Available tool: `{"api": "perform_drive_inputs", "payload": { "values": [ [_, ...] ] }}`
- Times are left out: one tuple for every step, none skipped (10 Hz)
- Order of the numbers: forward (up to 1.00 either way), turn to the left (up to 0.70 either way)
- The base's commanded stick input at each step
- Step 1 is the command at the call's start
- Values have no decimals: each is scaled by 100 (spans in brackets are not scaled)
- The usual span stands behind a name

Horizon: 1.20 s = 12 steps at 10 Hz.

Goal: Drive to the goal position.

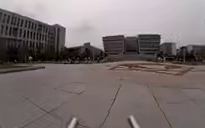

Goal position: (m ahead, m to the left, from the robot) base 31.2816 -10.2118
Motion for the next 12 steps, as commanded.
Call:
{"api": "perform_drive_inputs", "payload": {
  "values": [
    [100,-21],
    [100,0],
    [100,-15],
    [100,-23],
    [100,0],
    [100,0],
    [100,0],
    [100,0],
    [100,0],
    [100,0],
    [100,0],
    [100,0]
  ]
}}
